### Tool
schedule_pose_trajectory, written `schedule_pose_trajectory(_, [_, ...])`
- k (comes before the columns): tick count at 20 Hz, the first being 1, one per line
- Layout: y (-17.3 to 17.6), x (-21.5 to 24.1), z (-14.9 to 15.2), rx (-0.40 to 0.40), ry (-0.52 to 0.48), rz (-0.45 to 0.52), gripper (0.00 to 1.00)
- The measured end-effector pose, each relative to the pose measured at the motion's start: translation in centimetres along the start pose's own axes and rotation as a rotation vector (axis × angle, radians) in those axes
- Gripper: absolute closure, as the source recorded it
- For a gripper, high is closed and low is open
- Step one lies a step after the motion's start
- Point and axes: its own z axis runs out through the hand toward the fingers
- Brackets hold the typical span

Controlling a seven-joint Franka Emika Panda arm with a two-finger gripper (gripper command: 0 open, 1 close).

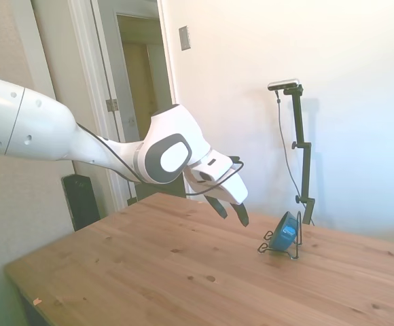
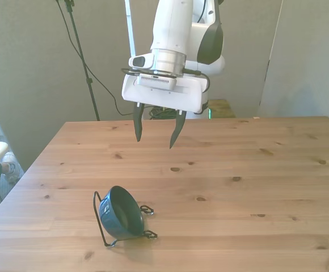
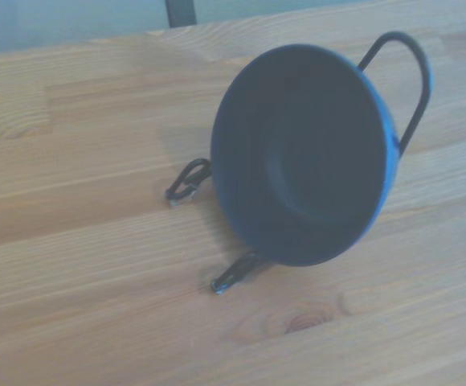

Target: Unload the bowl

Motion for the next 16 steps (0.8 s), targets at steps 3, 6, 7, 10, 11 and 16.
schedule_pose_trajectory(3, [-0.5,0.2,2.3,-0.029,0.052,0.011,0.0])
schedule_pose_trajectory(6, [-1.5,1.5,4.8,-0.033,0.09,0.041,0.0])
schedule_pose_trajectory(7, [-1.9,1.9,5.3,-0.033,0.099,0.049,0.0])
schedule_pose_trajectory(10, [-3.2,3.0,6.7,-0.032,0.131,0.075,0.0])
schedule_pose_trajectory(11, [-3.5,3.3,7.1,-0.033,0.145,0.085,0.0])
schedule_pose_trajectory(16, [-4.5,4.7,8.6,-0.045,0.196,0.121,0.0])
